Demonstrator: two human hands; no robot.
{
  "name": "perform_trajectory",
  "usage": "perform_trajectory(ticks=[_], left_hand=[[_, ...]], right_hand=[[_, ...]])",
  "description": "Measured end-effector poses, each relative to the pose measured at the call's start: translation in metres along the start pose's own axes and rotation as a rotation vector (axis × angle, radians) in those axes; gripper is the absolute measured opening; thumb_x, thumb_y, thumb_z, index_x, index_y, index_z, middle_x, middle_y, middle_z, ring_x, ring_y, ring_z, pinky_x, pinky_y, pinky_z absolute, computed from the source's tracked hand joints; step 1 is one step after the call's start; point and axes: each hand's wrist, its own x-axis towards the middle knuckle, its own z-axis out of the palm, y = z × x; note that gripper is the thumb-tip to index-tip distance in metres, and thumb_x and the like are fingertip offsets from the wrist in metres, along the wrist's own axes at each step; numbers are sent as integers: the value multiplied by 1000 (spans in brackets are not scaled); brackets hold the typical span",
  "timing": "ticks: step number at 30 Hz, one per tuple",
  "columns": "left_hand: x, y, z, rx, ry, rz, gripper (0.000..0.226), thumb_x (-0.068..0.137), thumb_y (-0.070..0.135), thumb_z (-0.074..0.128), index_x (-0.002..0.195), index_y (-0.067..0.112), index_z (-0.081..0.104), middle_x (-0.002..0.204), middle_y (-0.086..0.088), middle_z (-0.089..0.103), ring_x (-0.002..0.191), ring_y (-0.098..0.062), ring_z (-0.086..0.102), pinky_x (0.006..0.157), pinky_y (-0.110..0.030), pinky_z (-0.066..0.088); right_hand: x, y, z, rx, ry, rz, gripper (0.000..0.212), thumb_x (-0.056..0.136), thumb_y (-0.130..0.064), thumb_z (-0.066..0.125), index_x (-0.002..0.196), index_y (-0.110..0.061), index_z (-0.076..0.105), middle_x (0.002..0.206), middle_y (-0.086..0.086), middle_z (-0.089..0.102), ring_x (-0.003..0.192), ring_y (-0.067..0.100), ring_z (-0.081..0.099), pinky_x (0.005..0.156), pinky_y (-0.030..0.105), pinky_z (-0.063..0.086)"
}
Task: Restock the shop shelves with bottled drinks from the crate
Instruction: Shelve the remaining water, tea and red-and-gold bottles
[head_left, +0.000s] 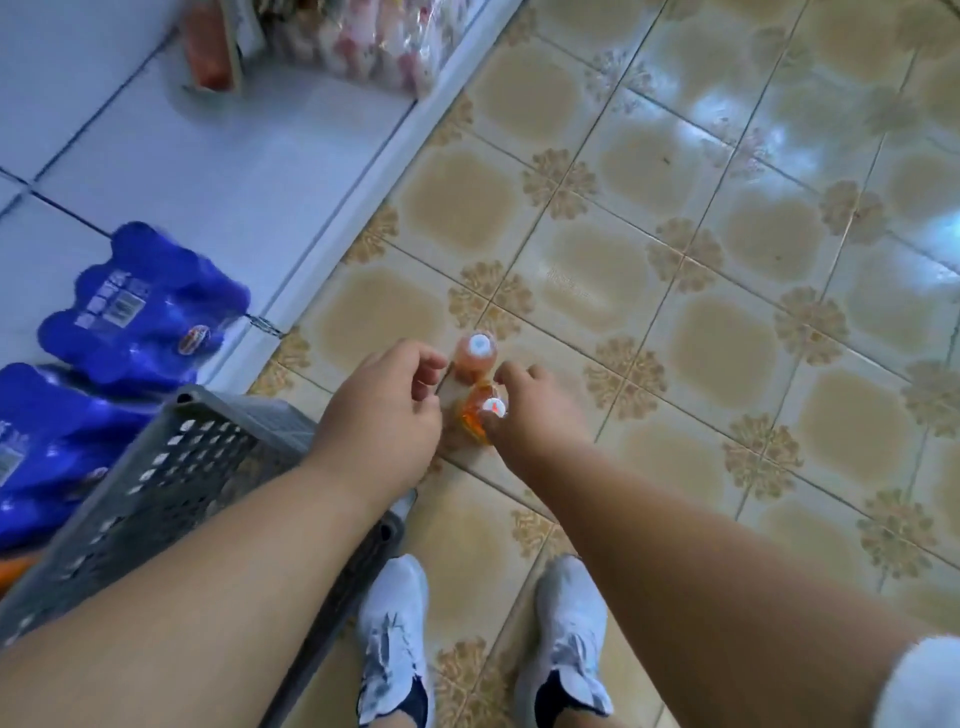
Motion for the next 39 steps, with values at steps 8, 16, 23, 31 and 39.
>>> perform_trajectory(ticks=[8,16,23,31,39], left_hand=[[42,-75,73,-31,-31,-53,32,91,13,63,108,39,55,104,13,63,90,-1,58,78,-14,43],[26,-46,23,30,-180,-155,86,73,24,87,145,34,40,143,6,50,126,-15,52,93,-30,42],[-45,72,-109,-320,-201,-89,95,39,57,90,122,63,46,107,32,64,102,12,59,78,-16,45],[-164,227,-239,-812,-65,51,71,52,67,87,113,40,63,109,1,74,98,-23,74,81,-50,61],[-224,362,-320,-897,68,52,93,36,99,65,106,38,58,98,3,77,89,-21,76,81,-53,61]], right_hand=[[75,39,92,-199,-101,-19,30,98,-22,49,127,-25,46,100,9,49,98,38,60,78,42,52],[8,-16,-22,58,88,-87,27,91,-46,62,93,-21,52,69,-7,51,64,18,56,46,26,30],[-109,-115,-217,432,220,-196,38,82,-48,74,76,-15,57,62,7,60,53,25,58,44,32,52],[-244,-175,-362,835,257,-277,43,94,-63,38,100,-34,69,75,-21,64,67,-5,59,59,12,47],[-314,-229,-443,1312,31,-254,83,73,-80,48,122,-15,67,117,19,71,111,37,68,97,56,52]])
